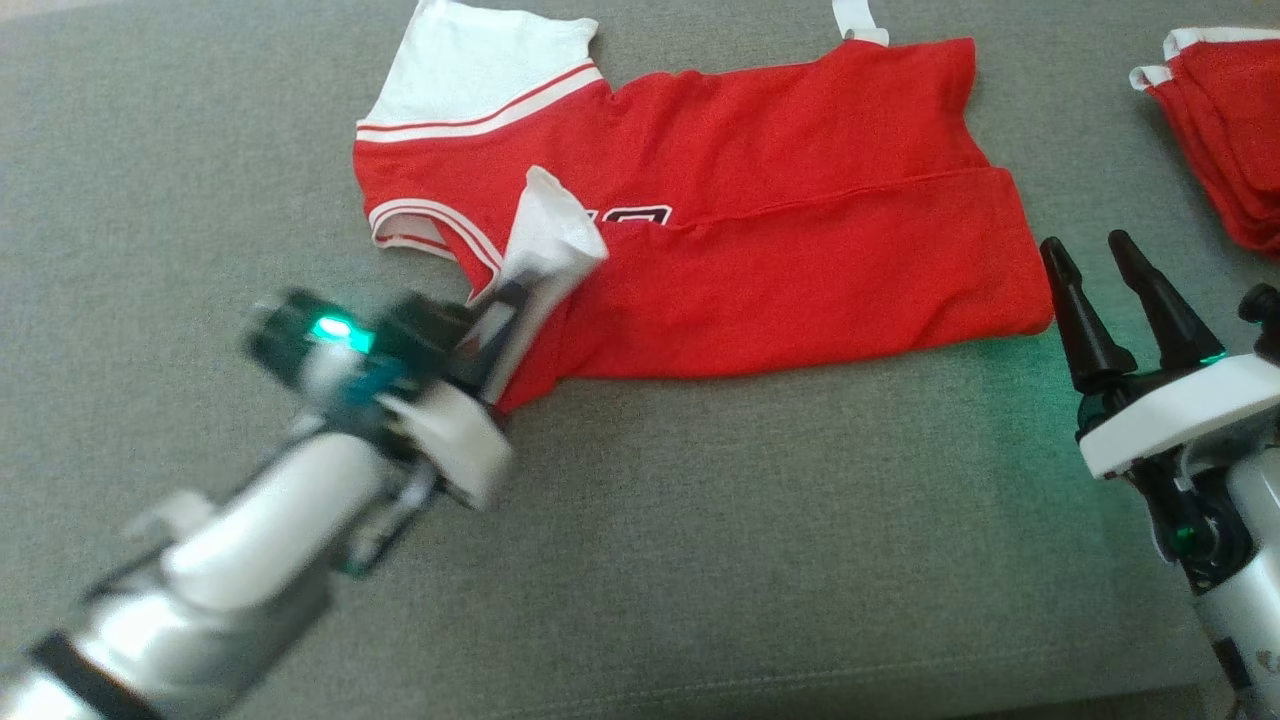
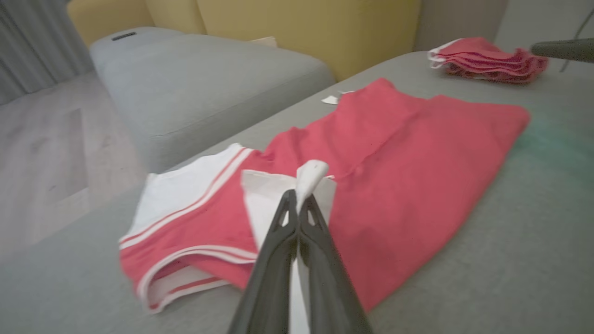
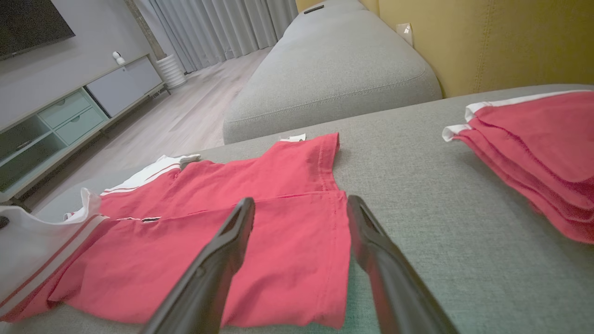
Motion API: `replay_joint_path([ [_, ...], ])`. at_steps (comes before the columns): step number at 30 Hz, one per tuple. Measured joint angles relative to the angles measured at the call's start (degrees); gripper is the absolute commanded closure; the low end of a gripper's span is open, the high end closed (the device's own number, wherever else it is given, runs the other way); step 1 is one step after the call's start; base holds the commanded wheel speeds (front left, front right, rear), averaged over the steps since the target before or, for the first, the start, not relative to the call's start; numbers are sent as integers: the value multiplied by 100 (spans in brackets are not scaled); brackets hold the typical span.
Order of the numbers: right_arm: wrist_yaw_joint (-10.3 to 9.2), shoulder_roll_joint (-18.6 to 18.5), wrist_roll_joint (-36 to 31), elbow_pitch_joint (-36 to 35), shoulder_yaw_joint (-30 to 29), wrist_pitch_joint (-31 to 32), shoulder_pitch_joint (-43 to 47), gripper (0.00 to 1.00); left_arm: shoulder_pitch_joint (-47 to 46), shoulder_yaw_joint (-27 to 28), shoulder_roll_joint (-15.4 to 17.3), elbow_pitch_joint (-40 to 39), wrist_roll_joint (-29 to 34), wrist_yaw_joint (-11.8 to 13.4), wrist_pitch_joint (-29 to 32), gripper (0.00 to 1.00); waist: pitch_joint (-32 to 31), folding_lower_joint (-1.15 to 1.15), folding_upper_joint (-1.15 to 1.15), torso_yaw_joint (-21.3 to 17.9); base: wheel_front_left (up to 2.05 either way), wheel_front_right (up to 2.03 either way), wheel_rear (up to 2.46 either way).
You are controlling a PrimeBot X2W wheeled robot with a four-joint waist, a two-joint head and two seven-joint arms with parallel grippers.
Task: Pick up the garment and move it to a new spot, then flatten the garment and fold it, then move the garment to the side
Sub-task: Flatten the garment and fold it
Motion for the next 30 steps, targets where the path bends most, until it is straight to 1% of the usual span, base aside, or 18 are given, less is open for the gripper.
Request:
replay_joint_path([
  [2, 0, 23, 0, -9, -10, 5, 0, 0, -28, 168, 342, -111, -16, 132, 30, 100, 19, 0, 0, -4, 0, 0, 0],
  [4, 0, 60, -1, -37, -5, 7, 0, 0, -80, 287, 591, -171, 2, 242, 152, 100, 47, 0, 0, -23, 0, 0, 0],
  [6, 0, 84, -15, -51, 2, 7, -1, 0, -119, 370, 691, -204, -56, 288, 242, 100, 77, 0, 0, -46, 0, 0, 0],
  [8, 0, 93, -41, -65, 16, 7, -1, 0, -172, 392, 722, -201, -58, 313, 313, 100, 105, 0, 0, -75, 0, 0, 0],
  [10, 0, 98, -41, -64, 47, 7, -1, 0, -192, 421, 744, -124, -42, 399, 313, 99, 128, 0, 0, -112, 0, 0, 0],
  [11, 0, 99, -40, -62, 51, 5, -1, 0, -192, 445, 750, -62, -44, 465, 319, 90, 134, 0, 0, -130, 0, 0, 0],
  [12, 0, 99, -40, -59, 51, 4, -1, 0, -191, 470, 753, -3, -46, 546, 357, 56, 137, 0, 0, -146, 0, 0, 0],
  [13, 0, 99, -40, -58, 52, 4, -1, 0, -191, 476, 757, 53, -45, 628, 358, 34, 135, 0, 0, -160, 0, 0, 0],
  [14, 0, 99, -40, -52, 52, 2, -1, 0, -185, 479, 757, 98, -40, 711, 359, 0, 126, 0, 0, -168, 0, 0, 0],
  [17, 0, 100, -38, -10, 63, -33, 1, 0, -73, 602, 748, 123, -47, 1065, 302, 0, 66, 0, 0, -173, 0, 0, 0],
  [19, 0, 101, -38, 23, 54, -47, 34, 0, 108, 749, 746, 94, -54, 1385, 211, 0, 2, 0, 0, -157, 0, 0, 0],
  [22, 0, 120, -38, 49, 34, -55, 201, 0, 626, 1147, 695, -242, -367, 1807, 52, 0, -102, 0, 0, -103, 0, 0, 0],
  [23, 0, 136, -38, 56, 30, -55, 260, 0, 852, 1254, 662, -436, -479, 1861, 44, 0, -135, 0, 0, -82, 0, 0, 0],
  [26, 0, 189, -10, 71, -9, -82, 380, 0, 1594, 1337, 471, -1031, -755, 1839, 0, 0, -198, -1, 0, 10, 0, 0, 0],
  [28, 0, 205, 4, 69, -14, -82, 394, 0, 2037, 1293, 326, -1230, -849, 1699, -1, 0, -211, -1, 0, 69, 0, 0, 0],
  [30, 0, 213, 4, 51, -16, -81, 394, 0, 2315, 1260, 248, -1223, -887, 1614, -1, 0, -191, -1, 0, 104, 0, 0, 0],
])
